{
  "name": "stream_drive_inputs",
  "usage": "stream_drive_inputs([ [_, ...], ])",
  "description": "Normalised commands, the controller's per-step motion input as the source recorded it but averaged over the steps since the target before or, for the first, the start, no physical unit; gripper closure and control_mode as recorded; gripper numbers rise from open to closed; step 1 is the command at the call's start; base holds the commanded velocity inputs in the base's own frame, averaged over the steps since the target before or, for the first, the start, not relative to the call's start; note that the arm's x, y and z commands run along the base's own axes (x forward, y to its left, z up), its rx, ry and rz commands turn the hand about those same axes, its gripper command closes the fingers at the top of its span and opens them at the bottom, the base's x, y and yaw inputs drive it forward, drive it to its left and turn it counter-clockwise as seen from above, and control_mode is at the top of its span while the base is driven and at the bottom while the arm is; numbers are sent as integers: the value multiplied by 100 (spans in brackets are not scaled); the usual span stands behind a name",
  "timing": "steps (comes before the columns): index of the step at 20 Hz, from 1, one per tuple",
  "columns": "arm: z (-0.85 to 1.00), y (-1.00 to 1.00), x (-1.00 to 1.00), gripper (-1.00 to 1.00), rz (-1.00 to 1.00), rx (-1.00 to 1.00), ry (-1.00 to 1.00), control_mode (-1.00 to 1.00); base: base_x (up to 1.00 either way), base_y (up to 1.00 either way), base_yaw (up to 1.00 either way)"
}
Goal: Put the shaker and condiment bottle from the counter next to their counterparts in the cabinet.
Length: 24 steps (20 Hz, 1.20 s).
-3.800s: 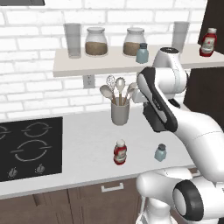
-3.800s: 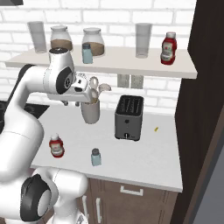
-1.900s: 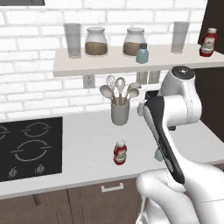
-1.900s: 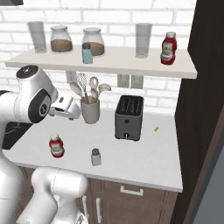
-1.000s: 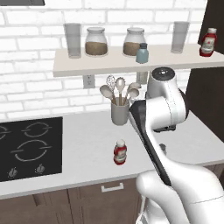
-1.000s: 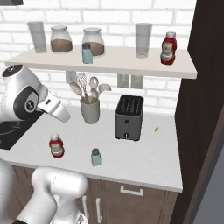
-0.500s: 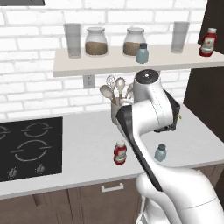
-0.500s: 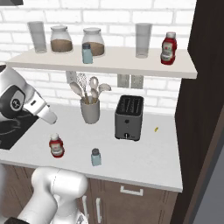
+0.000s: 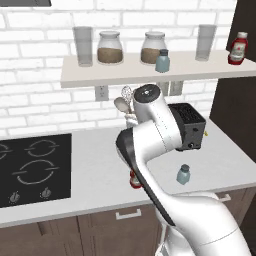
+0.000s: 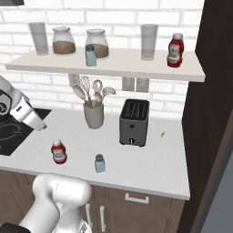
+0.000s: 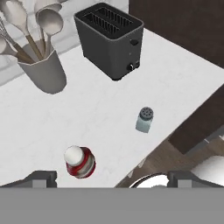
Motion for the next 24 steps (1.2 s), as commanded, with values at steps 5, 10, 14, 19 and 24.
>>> stream_drive_inputs([
  [5, -19, 16, 0, -100, -15, 0, -8, -100, 0, 0, 0],
  [10, -29, 5, 0, -100, -22, 4, -8, -100, 0, 0, 0],
  [14, -26, 7, 0, -100, -25, 7, -4, -100, 0, 0, 0],
  [19, -21, 10, 0, -100, -25, 8, -2, -100, 0, 0, 0],
  [24, -16, 15, 0, -100, -21, 3, -2, -100, 0, 0, 0],
])
